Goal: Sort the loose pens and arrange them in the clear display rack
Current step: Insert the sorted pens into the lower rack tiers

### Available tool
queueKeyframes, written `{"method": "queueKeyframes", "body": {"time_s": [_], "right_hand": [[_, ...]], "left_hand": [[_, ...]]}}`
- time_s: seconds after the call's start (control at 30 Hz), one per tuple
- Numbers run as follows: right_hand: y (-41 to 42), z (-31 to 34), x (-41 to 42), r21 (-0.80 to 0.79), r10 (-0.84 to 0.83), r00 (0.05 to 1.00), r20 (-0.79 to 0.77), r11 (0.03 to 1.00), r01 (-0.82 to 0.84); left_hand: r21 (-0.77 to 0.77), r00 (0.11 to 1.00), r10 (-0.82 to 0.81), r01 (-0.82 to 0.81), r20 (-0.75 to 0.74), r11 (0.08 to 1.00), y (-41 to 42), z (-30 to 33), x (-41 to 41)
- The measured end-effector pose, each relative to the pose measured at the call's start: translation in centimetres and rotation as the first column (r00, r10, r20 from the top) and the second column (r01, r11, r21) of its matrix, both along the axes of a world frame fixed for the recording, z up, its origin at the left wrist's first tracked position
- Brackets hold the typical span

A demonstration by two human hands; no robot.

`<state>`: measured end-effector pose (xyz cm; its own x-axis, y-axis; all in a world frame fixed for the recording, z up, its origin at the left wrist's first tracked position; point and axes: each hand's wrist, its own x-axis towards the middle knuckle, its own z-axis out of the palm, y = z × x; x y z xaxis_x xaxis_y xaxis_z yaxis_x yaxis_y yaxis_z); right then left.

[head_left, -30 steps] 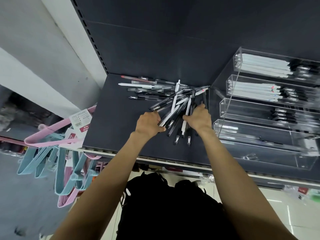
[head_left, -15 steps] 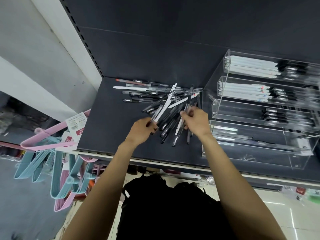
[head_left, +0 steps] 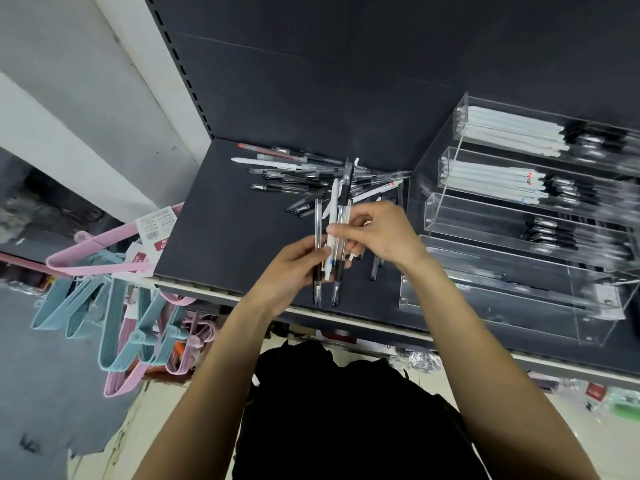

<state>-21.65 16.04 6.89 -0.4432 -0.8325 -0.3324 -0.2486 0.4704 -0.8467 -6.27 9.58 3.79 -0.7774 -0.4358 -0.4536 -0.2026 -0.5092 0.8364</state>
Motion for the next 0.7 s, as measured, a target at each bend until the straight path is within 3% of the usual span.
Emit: {"method": "queueKeyframes", "body": {"time_s": [0.17, 0.4, 0.47, 0.57, 0.7], "right_hand": [[-2.1, -0.1, 0.7, 0.06, 0.105, 0.994, -0.027, 0.993, -0.103], [-4.9, 0.8, 1.2, -0.024, 0.121, 0.993, -0.007, 0.992, -0.121], [-5.1, 1.5, 1.2, -0.162, 0.015, 1.0, -0.008, 0.987, -0.016], [-4.5, 2.5, 1.1, -0.405, -0.192, 0.959, 0.207, 0.876, 0.263], [-3.4, 1.2, 3.8, -0.391, -0.217, 0.923, 0.317, 0.857, 0.336]], "left_hand": [[-0.039, 0.991, 0.131, -0.131, -0.004, 0.991, 1.1, -0.1, 0.4], [-0.007, 0.971, 0.239, -0.239, -0.012, 0.971, 1.4, -0.5, 2.3], [0.042, 0.938, 0.346, -0.345, -0.011, 0.938, 1.4, -0.7, 2.8], [0.143, 0.853, 0.52, -0.51, -0.036, 0.848, 1.0, -0.9, 3.3], [0.258, 0.769, 0.633, -0.598, -0.081, 0.759, 0.8, -0.7, 2.9]]}}
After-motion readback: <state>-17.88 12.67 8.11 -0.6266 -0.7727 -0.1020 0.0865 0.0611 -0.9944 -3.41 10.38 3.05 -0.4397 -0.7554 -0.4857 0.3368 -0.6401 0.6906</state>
